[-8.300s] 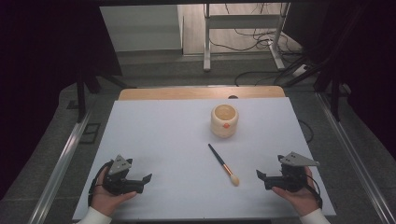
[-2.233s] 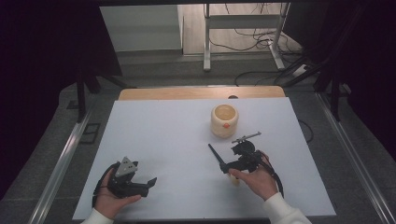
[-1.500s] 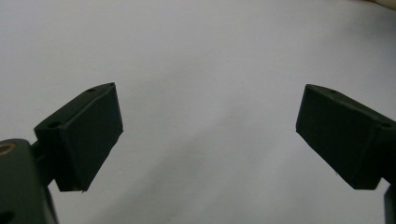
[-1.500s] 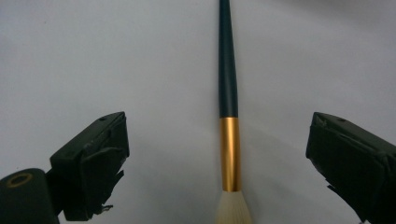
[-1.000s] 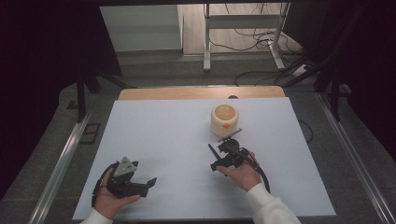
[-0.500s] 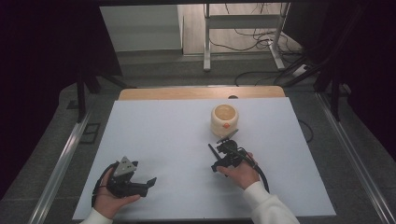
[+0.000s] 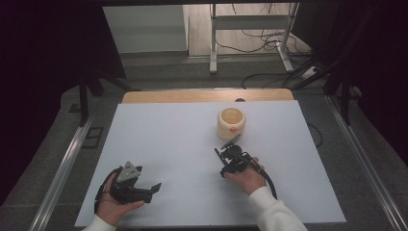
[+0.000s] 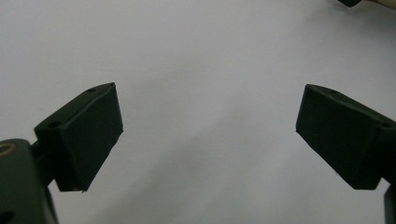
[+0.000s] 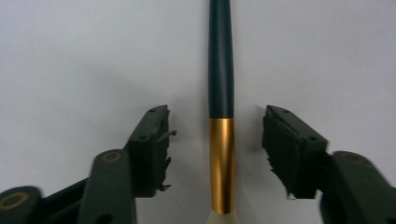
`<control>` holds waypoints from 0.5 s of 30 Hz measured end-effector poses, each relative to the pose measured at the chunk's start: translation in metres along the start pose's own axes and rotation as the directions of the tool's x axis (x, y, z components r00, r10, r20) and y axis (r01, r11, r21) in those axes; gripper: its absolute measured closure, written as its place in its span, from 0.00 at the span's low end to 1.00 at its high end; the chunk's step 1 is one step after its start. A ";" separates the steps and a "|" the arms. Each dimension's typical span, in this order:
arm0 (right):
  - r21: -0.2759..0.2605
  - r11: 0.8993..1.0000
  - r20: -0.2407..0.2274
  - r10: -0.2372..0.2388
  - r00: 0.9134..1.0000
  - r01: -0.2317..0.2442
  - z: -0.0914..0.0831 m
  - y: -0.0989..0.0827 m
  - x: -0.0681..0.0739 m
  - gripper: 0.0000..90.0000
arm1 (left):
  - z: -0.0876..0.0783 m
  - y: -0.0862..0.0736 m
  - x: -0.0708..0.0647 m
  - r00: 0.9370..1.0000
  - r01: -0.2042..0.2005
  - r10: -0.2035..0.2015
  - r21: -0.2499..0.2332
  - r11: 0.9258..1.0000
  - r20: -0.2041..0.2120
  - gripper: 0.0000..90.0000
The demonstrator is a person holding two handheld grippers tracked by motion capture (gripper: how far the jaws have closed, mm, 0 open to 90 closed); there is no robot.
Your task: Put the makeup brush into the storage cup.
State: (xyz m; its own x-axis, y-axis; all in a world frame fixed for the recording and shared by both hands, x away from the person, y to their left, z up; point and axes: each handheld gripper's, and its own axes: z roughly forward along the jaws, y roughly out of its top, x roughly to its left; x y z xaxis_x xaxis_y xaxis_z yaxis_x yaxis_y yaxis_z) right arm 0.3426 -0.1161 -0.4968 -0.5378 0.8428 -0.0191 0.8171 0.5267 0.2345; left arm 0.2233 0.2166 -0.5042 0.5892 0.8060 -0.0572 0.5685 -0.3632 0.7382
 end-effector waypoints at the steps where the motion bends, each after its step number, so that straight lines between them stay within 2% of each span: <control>1: 0.002 1.000 -0.001 -0.001 1.000 0.001 0.000 0.000 0.000 0.51 | 0.000 0.000 0.000 1.000 0.000 0.000 0.000 1.000 0.000 0.09; 2: 0.002 1.000 -0.001 -0.001 1.000 0.001 0.000 0.000 0.000 0.51 | 0.000 0.000 0.000 1.000 0.001 -0.001 -0.001 1.000 0.000 0.09; 6: 0.012 1.000 0.020 -0.013 1.000 0.013 0.000 -0.001 0.002 0.65 | 0.000 0.000 0.000 1.000 0.000 0.000 0.000 1.000 0.000 0.09; 9: 0.022 0.999 0.021 -0.027 0.999 0.026 -0.001 -0.001 0.003 0.69 | 0.000 0.000 0.000 1.000 0.000 0.000 -0.001 1.000 -0.001 0.09; 14: 0.035 0.999 0.006 -0.040 0.999 0.040 -0.002 -0.001 0.003 0.85 | 0.000 0.000 0.000 1.000 0.000 0.000 0.000 1.000 -0.001 0.09; 15: 0.039 0.998 -0.001 -0.040 0.999 0.040 -0.002 0.000 0.003 0.86 | 0.000 0.000 0.000 1.000 0.000 0.000 0.000 1.000 -0.002 0.09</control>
State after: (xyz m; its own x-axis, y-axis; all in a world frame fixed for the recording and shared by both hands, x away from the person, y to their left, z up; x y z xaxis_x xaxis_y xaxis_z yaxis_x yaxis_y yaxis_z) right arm 0.3403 -0.1138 -0.4953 -0.5701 0.8211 -0.0277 0.8025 0.5638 0.1953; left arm 0.2234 0.2168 -0.5042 0.5880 0.8069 -0.0562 0.5686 -0.3629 0.7382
